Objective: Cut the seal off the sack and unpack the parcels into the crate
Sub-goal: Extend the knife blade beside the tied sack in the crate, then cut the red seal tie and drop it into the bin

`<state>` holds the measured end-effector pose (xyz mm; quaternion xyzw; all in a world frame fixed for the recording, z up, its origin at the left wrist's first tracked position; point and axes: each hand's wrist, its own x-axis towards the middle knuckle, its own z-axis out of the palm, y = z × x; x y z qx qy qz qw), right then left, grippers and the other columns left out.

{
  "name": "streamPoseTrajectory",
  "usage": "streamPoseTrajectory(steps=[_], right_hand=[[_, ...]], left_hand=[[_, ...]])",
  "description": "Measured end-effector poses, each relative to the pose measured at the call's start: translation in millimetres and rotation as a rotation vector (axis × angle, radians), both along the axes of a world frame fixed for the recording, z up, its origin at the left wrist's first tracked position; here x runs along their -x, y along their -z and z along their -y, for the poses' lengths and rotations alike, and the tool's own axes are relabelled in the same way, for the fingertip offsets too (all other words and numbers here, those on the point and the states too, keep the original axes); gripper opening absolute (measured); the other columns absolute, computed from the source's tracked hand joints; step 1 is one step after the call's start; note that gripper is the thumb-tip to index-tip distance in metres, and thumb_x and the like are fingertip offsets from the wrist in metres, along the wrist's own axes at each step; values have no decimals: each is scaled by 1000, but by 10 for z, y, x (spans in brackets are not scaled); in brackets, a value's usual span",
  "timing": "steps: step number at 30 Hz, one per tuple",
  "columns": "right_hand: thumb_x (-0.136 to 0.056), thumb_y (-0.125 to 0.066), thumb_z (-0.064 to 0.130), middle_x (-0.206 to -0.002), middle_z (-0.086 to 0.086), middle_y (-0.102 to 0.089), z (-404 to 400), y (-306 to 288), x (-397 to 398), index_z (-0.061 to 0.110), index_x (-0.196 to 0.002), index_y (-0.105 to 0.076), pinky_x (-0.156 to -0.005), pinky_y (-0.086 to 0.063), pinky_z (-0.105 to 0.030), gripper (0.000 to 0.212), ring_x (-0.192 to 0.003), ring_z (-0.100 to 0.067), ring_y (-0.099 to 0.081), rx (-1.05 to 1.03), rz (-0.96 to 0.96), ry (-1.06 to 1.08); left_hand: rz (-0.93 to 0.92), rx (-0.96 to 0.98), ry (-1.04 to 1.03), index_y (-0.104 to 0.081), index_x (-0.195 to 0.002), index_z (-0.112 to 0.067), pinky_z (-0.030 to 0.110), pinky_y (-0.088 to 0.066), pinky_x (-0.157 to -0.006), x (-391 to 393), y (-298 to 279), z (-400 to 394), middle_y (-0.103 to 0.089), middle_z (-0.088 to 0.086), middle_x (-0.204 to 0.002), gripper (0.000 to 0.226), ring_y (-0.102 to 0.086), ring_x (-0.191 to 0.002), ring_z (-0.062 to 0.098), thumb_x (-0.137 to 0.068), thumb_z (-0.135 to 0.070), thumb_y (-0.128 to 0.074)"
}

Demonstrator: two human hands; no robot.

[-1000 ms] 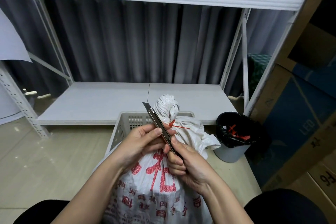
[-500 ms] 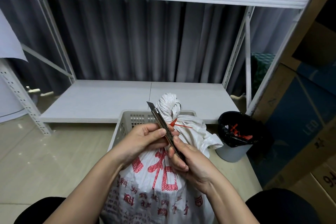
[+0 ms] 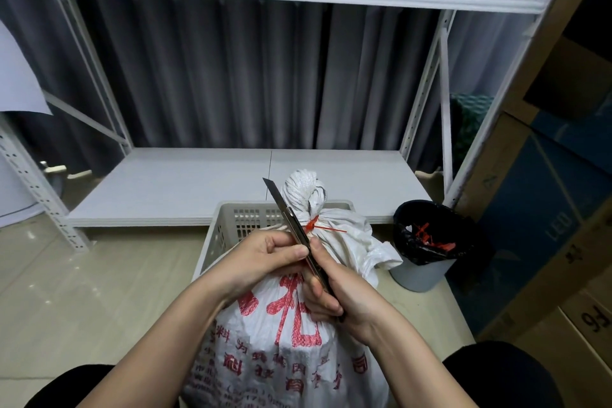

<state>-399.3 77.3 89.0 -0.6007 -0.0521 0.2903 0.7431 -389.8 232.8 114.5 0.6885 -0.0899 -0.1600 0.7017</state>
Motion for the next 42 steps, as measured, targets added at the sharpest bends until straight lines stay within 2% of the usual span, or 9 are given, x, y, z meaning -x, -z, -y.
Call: streamPoseTrajectory(steps=[7,13,27,31,33,36,38,40,42], right_hand=[[-93,-28,62,-33,1,-24,-19,51,-42,13,-54,-34,-37,-13,-21,63,-29,-9,-16,-114,-19,-43],[-96,-35,38,-46,4,-31,-21,97,-78,8,-89,-57,-37,-18,-20,37,-29,-3,-24,-525,-89,-39],[-85,-45,44,-42,5,-22,-70,96,-41,12,-68,-43,-37,-7,-17,37,-30,-2,-15,-234,12,131],[-89,-42,39,-41,3,-27,-66,93,-37,6,-80,-49,-36,-9,-17,35,-28,-4,-17,-288,47,112],[-96,-37,31,-44,-1,-34,-60,116,-38,-1,-95,-52,-32,-15,-15,35,-27,-6,-23,-296,106,126],[-102,-32,19,-50,-1,-39,-34,211,-31,3,-110,-56,-34,-25,-18,30,-33,-9,-31,-156,267,313],[-101,-38,19,-57,-2,-47,-16,251,2,13,-102,-60,-45,-36,-17,22,-47,-10,-45,40,435,504],[-97,-48,21,-81,3,-63,3,283,29,18,-95,-58,-62,-43,-11,10,-69,0,-57,225,558,673],[-93,-56,21,-87,9,-63,16,301,38,20,-91,-55,-65,-42,-13,2,-72,1,-57,311,622,724]], left_hand=[[-16,87,8,-67,-85,-5,22,-56,-77,-34,82,43,-73,9,-74,17,-70,-75,15,-91,-11,-53],[-58,233,-157,-66,-103,0,19,-57,-73,-66,211,130,-60,17,-91,23,-62,-87,19,-96,-14,-49],[-50,232,-189,-69,-110,-6,18,-56,-70,-85,222,138,-69,26,-95,32,-66,-64,12,-93,-26,-51],[-68,239,-223,-73,-101,-7,20,-55,-71,-118,230,162,-61,21,-97,33,-62,-79,21,-91,-31,-53],[-6,201,-376,-69,-91,-7,17,-55,-61,-119,227,177,-70,15,-88,27,-67,-67,14,-97,-23,-47],[275,-102,-671,-60,-82,-15,24,-48,-57,-107,249,117,-63,-2,-68,19,-59,-59,8,-98,-16,-48],[342,-398,-717,-54,-96,-17,28,-44,-70,-171,252,48,-57,-1,-87,8,-55,-80,15,-93,-24,-57],[225,-527,-524,-41,-133,-16,34,-39,-100,-342,299,-35,-45,4,-130,55,-47,-120,21,-88,-41,-61],[28,-382,-209,-25,-149,-22,41,-28,-114,-526,278,-112,-31,-1,-152,92,-36,-137,20,-76,-61,-66]])
